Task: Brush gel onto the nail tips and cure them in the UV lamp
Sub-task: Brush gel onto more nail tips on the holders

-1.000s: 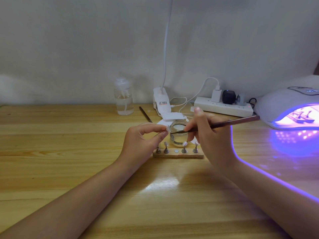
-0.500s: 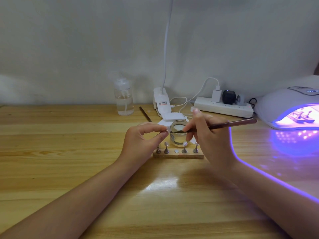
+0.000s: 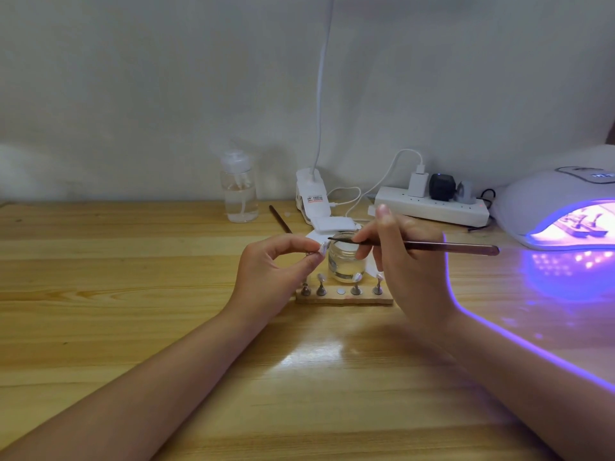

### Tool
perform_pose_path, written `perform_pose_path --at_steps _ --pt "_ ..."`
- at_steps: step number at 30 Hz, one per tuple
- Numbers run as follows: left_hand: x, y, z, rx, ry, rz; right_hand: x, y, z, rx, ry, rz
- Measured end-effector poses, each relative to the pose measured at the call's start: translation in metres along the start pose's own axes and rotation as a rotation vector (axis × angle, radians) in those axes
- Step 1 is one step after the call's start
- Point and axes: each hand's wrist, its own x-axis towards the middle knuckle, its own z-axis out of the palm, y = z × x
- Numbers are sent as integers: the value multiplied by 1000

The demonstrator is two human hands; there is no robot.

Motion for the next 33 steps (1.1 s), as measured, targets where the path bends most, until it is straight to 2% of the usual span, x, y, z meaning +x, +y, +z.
perform_pose_path --at_steps 7,19,23,33 --pt "0 -1 0 37 21 -10 -2 -1 0 -31 -51 -6" --pt "1 -1 1 27 27 -10 -1 -1 -1 32 -3 18" --pt "1 -2 1 20 25 3 -2 -1 1 -19 -34 18" --pt "2 -3 1 28 16 19 -2 -1 1 62 -24 35"
